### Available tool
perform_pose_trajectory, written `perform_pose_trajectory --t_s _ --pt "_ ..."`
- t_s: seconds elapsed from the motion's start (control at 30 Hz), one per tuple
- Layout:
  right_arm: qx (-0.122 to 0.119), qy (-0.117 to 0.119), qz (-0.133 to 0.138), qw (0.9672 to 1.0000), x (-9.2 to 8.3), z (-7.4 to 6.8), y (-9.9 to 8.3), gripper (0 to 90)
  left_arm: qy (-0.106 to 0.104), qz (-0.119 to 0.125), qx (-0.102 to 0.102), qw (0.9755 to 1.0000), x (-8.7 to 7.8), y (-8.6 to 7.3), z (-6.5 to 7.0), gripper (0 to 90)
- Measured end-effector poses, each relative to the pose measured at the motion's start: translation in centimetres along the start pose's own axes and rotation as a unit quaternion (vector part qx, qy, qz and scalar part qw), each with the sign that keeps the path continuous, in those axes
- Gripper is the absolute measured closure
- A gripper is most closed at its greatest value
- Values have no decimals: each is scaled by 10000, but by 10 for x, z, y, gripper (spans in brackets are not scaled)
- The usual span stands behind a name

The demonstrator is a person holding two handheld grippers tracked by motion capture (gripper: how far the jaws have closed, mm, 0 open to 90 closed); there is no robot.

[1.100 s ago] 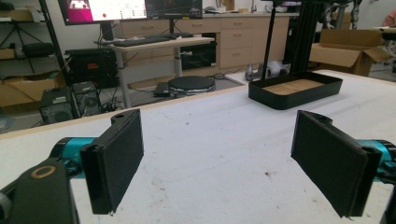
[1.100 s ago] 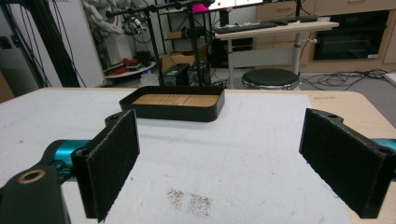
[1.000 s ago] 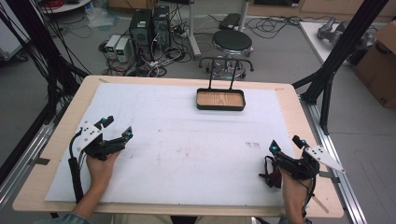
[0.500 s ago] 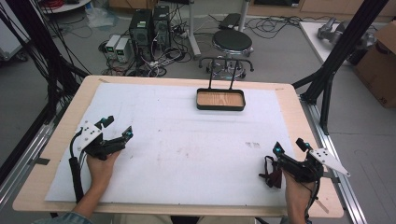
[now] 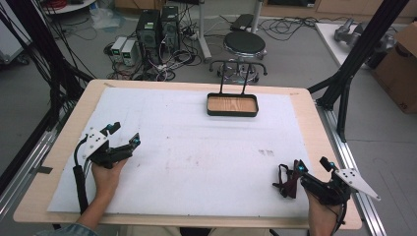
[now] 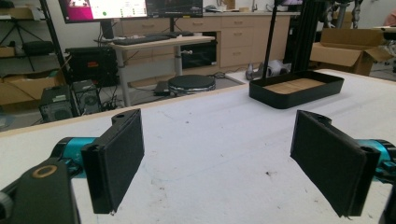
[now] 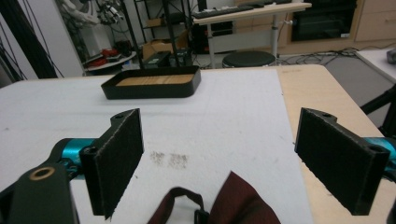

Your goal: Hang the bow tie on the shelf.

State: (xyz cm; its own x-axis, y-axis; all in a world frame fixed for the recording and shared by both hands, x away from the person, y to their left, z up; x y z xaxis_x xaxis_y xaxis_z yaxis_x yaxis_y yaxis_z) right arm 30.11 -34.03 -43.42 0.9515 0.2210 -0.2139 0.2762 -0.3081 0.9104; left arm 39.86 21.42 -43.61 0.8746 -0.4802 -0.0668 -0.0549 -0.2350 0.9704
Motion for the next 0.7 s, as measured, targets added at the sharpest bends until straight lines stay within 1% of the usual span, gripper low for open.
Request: perform_pose_trajectory --t_s 0.1,0.13,0.2,0.33,0.37,0.4,0.43,0.47,0.5,0.53,0.57,0.6,0.67,0.7 --pt "-21 -105 -103 9999 -3 5 -8 156 2 -3 5 10000 0 0 0 177" --pt "-21 -105 -103 9999 -3 5 -8 156 2 -3 5 10000 0 0 0 177" --pt "-1 -163 -169 9997 -4 9 -15 162 -3 -1 -1 10000 0 0 0 176" --pt "48 -211 -250 9995 -4 13 -21 165 -9 -10 8 10000 0 -1 0 177" --pt "73 -250 -293 9992 -4 15 -24 182 -17 -12 -5 10000 0 -1 0 177" --pt "73 -250 -293 9992 -4 15 -24 182 -17 -12 -5 10000 0 -1 0 178" --pt "68 -240 -311 9992 -4 16 -26 204 -16 -13 -4 10000 0 -1 0 178" --pt "72 -281 -378 9989 -3 18 -29 205 -20 -9 -4 10000 0 -1 0 178" --pt "72 -281 -378 9989 -3 18 -29 205 -22 -11 -4 10000 0 -1 0 178" --pt "68 -300 -442 9985 -2 20 -31 238 -22 -9 -9 10000 1 -1 1 180" --pt "98 -309 -477 9983 -1 20 -33 245 -27 -10 -3 10000 1 -1 1 180" --pt "71 -319 -515 9981 0 21 -34 251 -31 -8 -3 10000 1 -1 1 180" --pt "112 -314 -617 9975 1 21 -38 294 -20 -12 5 10000 1 -1 1 181" --pt "112 -314 -617 9975 1 21 -38 294 -24 -12 3 10000 1 -1 1 181"
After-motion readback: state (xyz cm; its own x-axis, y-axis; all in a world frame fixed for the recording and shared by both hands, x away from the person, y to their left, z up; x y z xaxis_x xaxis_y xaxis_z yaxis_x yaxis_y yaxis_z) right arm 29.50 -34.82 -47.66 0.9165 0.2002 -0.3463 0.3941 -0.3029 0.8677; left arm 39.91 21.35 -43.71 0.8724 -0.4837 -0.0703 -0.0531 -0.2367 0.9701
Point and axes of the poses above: each handheld gripper's, and its own axes: x roughly forward along the jaws, y roughly out of its top, z roughly to its right, the point moved 9 cm from there along x, roughly forward along the jaws, and after that the axes turned 12 degrees about x, right-handed, at the moved point
